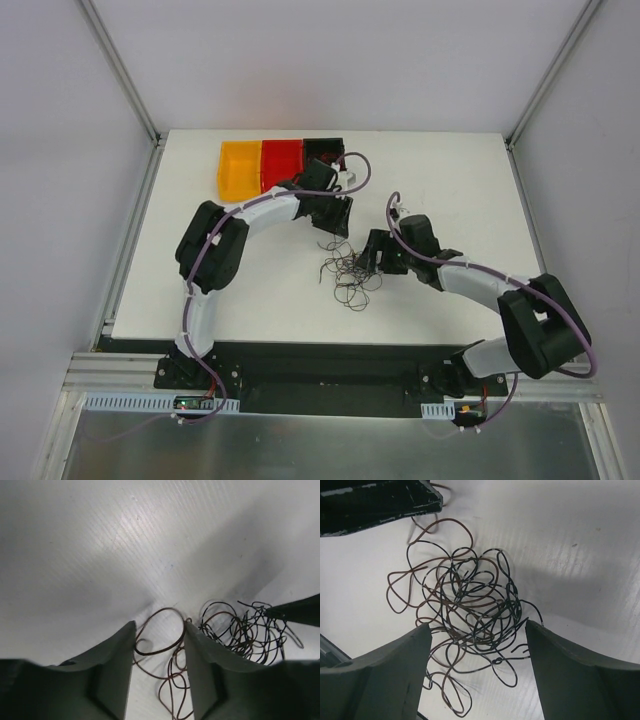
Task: Untangle the cables
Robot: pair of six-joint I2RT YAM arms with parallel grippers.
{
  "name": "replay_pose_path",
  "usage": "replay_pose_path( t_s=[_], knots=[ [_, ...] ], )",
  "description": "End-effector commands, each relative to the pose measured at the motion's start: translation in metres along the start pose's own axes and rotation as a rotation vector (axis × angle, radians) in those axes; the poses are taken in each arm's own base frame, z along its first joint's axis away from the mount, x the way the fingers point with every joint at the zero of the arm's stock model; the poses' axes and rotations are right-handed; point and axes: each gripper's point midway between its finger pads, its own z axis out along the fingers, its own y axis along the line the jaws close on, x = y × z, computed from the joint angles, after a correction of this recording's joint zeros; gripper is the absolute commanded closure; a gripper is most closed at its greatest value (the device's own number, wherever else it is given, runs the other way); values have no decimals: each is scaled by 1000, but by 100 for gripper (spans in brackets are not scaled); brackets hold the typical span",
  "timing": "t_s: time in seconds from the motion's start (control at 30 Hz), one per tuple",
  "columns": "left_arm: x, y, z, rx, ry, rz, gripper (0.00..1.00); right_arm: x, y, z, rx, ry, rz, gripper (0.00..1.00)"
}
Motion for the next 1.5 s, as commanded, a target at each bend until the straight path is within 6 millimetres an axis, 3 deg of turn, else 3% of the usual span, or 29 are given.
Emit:
replay_pose_path(
  t_s=[0.0,0.1,0.23,0.3,0.47,0.67,0.83,1.0,1.17,1.33,1.47],
  knots=[
    [-12,-19,-7,9,-44,36,70,1,-2,13,15,-18,12,24],
    [-20,-21,-29,-38,-97,8,99,7,-10,19,85,-22,14,35],
    [-36,-45,-77,-48,-208,45,100,11,-30,22,286,-36,-29,44],
    [-43,-59,-110,-63,-285,65,100,9,-43,18,382,-53,-21,52],
    [-60,-65,-225,-208,-545,115,100,9,-78,-2,564,-100,7,70],
    [-60,-62,-371,-409,-839,161,100,0,-111,-31,679,-165,40,74],
    [-45,-63,-454,-475,-1025,122,100,-6,-136,-51,761,-193,93,75],
    [-38,-63,-496,-526,-1100,104,100,-12,-155,-70,814,-218,146,73],
    [-33,-52,-519,-621,-1128,69,100,-15,-165,-83,812,-248,211,70],
    [-21,-45,-569,-731,-1209,53,100,-12,-174,-83,779,-242,282,69],
    [-15,-49,-565,-687,-1199,57,100,-10,-180,-82,761,-236,337,69]
  ],
)
